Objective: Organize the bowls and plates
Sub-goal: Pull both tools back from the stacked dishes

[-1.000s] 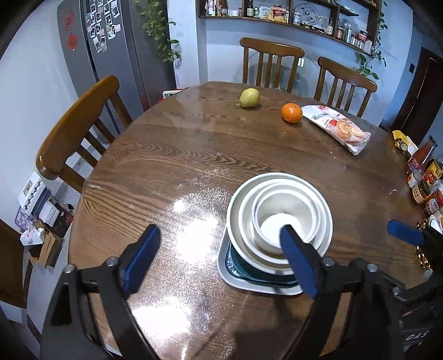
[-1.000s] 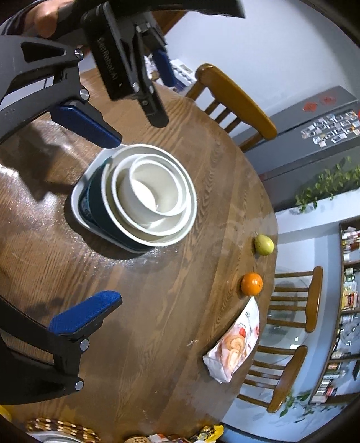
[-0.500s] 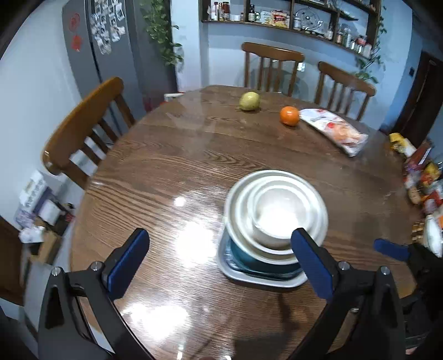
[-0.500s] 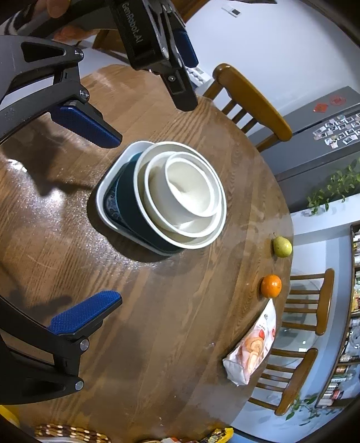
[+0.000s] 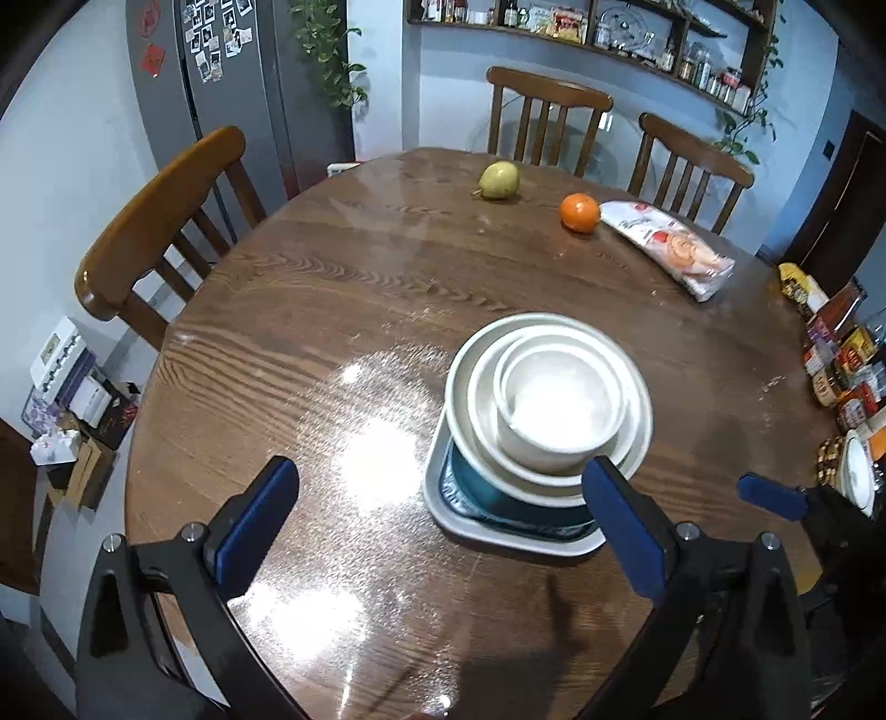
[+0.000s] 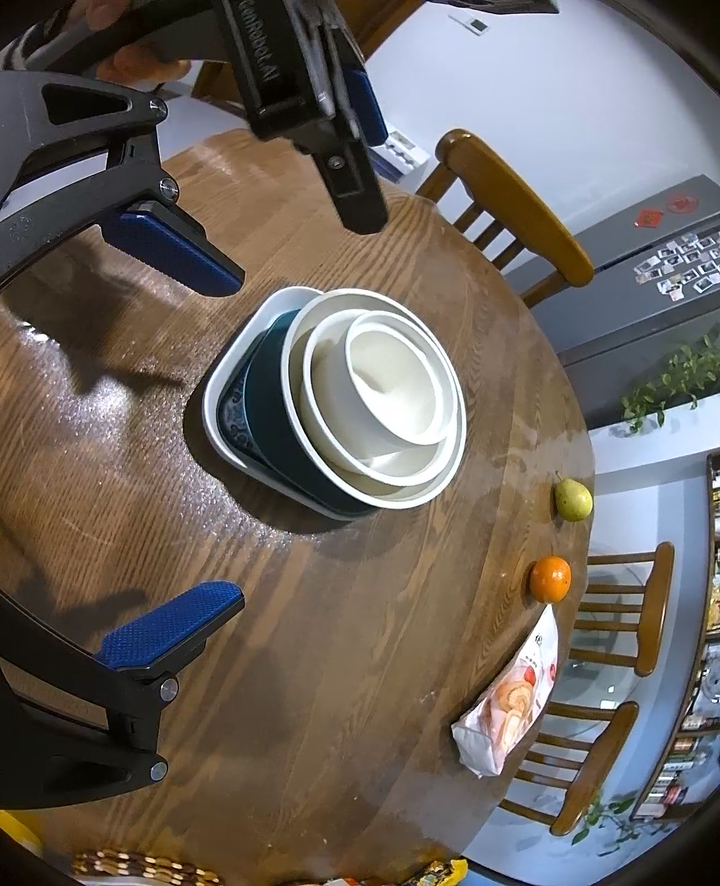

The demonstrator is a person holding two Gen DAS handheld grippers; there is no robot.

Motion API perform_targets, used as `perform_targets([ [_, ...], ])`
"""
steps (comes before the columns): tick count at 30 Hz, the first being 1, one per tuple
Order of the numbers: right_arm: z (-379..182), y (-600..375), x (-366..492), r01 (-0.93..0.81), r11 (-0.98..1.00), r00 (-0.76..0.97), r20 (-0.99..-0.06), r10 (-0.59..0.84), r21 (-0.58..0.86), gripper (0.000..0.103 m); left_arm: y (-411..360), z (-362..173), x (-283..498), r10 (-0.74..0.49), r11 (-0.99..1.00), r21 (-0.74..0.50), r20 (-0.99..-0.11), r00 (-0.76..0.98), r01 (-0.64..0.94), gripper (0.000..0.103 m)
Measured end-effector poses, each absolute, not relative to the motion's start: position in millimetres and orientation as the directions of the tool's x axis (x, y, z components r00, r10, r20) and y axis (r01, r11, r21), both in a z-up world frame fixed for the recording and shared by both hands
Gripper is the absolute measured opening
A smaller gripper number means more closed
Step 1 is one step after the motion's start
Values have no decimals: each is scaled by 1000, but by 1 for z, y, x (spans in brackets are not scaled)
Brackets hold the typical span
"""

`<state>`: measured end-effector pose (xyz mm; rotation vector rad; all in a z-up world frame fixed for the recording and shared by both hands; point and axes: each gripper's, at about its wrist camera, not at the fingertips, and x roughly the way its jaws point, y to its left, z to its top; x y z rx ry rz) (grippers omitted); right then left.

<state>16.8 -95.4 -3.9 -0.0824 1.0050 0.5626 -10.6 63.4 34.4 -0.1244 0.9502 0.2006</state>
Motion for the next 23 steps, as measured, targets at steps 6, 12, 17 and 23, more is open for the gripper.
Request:
perform_targets([
  [6, -8, -95, 19, -462, 868, 407, -827, 388, 180, 103, 70, 15, -16, 192, 966, 69, -839, 509, -251, 102],
  [12, -11, -95, 22, -457, 869, 401, -828, 392, 190, 103, 70, 1, -17, 180, 967, 68, -863, 472, -245, 102],
  [17, -9, -93, 23, -459, 867, 404, -824, 397, 193, 103, 69, 0, -16, 172, 970, 64, -864, 473, -235, 102],
  [23, -8, -92, 24, -459, 866, 403, -823, 400, 196, 103, 67, 0, -16, 164, 972, 60, -863, 477, -227, 102],
])
